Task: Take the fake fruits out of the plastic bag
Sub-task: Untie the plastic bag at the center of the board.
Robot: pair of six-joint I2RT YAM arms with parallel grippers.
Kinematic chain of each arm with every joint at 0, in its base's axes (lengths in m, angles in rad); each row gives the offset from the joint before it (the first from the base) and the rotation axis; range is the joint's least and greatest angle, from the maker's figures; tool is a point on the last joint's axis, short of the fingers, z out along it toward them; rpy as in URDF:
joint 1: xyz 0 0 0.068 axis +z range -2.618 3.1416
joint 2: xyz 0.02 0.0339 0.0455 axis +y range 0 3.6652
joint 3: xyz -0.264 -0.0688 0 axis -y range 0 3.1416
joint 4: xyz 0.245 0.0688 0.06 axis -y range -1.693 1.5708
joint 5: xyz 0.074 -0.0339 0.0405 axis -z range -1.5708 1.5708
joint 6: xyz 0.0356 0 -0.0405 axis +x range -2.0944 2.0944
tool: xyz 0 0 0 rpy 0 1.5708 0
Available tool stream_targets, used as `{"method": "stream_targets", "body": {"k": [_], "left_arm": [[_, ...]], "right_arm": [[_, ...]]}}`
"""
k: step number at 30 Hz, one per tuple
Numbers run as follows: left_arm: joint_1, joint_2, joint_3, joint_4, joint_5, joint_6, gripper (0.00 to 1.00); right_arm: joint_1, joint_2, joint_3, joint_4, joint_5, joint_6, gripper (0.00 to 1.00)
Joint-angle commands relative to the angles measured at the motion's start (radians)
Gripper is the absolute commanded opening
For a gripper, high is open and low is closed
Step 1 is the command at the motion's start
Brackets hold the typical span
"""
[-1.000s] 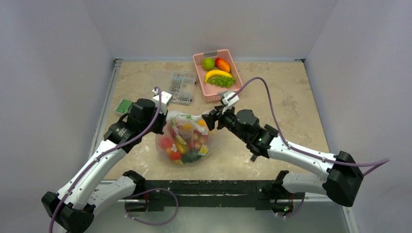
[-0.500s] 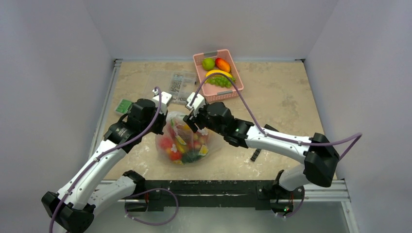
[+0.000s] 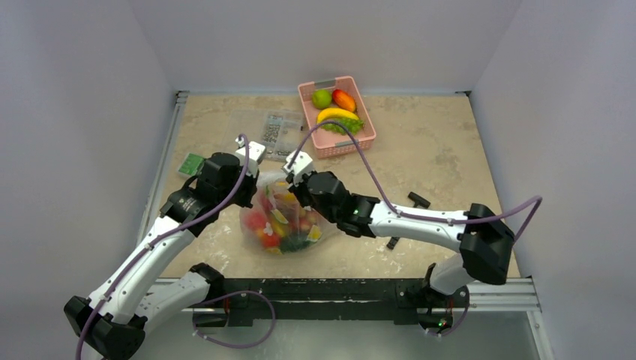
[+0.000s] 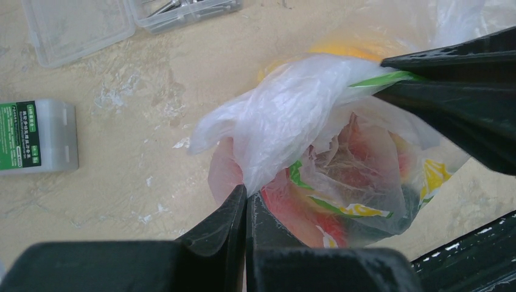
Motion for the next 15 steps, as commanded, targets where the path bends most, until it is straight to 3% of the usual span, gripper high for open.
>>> {"method": "stream_targets", "body": {"k": [1, 5, 9, 11, 13, 15], "left_arm": [[-0.004, -0.03, 0.007, 0.027, -0.047, 0.01, 0.0], [-0.004, -0.058, 0.001, 0.033, -0.086, 0.006, 0.0], [-0.003, -0.082, -0.003, 0.034, -0.141, -0.001, 0.0], [-0.005, -0.099, -0.009, 0.039, -0.158, -0.003, 0.0], [-0.004, -0.11, -0.014, 0.049, -0.154, -0.003, 0.0], [-0.005, -0.117, -0.016, 0.057, -0.127, -0.001, 0.0]], "right_arm": [[-0.042, -0.165, -0.125, 0.16, 0.0, 0.2, 0.03], [-0.187, -0.318, -0.315, 0.322, -0.284, 0.529, 0.0], [-0.38, -0.38, -0.615, 0.705, -0.516, 0.937, 0.0], [-0.407, -0.377, -0.645, 0.798, -0.569, 0.946, 0.0], [-0.407, -0.366, -0.58, 0.65, -0.576, 0.894, 0.0], [-0.407, -0.347, -0.55, 0.608, -0.605, 0.856, 0.0]]}}
